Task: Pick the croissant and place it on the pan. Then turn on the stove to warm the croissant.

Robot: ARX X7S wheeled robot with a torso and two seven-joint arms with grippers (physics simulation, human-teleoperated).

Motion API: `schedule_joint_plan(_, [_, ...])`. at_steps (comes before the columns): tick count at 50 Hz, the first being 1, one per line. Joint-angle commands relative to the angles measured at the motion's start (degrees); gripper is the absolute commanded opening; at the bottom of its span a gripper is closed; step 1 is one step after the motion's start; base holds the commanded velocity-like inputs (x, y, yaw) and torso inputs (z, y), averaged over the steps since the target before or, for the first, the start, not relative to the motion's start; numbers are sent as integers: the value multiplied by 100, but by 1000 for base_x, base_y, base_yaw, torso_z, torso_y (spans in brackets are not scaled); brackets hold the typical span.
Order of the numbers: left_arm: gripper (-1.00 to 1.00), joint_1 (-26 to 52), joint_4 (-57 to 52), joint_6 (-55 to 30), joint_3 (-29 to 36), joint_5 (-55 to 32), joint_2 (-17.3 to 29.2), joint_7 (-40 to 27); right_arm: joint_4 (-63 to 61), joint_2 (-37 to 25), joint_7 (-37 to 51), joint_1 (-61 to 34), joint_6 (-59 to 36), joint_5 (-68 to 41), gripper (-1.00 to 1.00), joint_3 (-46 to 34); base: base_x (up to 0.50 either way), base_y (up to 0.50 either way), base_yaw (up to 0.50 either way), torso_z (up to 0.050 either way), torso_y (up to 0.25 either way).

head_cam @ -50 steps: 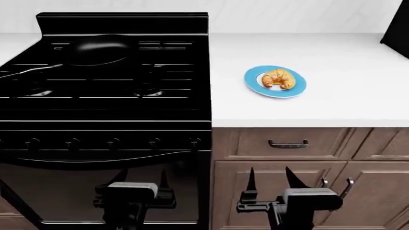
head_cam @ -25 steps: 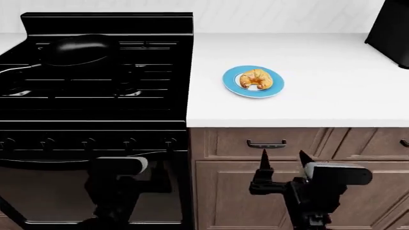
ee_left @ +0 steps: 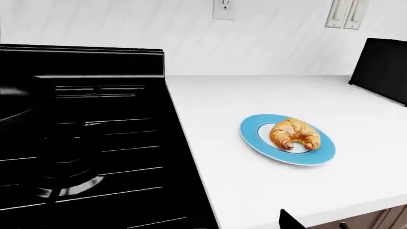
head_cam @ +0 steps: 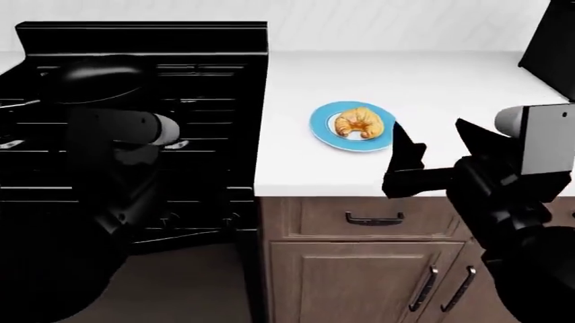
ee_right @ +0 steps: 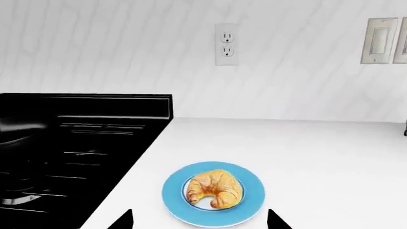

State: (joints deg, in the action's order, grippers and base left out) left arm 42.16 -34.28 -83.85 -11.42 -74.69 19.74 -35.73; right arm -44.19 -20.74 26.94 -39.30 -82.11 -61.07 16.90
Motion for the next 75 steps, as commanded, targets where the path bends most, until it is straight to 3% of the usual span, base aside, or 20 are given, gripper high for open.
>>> schedule_joint_plan(1, [100,936,263,-302,66,-1821,461,-1319,186,-521,1099,-1153,-665,-1746,100,153,500,-125,0,0,0])
schedule_joint_plan(15, [100,1157,291,7,284,-2287,732,-1712,372,-767,1312,-1399,-358,-1935,100,-282,500,-125,0,0,0])
schedule_joint_plan(27, [100,991,221,157,238,-2081,839,-1416,386,-866,1166,-1509,-222,-1614,100,-788,478,-15,0,0,1])
schedule_joint_plan(37, [100,795,42,332,230,-1342,856,-654,1422,-952,1265,-2253,-671,-1877,100,-1470,8,0,0,0,0])
schedule_joint_plan(42, [100,615,-45,585,304,-696,875,-15,2435,-1303,1726,-2797,-734,-2505,100,-2243,0,0,0,0,0])
schedule_joint_plan(51, [100,492,-45,908,422,-179,959,540,3583,-1697,1613,-4010,-721,-3038,100,-3536,0,0,0,0,0])
schedule_joint_plan(75, [100,-30,310,2224,1026,1395,1082,2122,4369,-1884,-2106,-5943,-568,-1481,100,-6991,0,0,0,0,0])
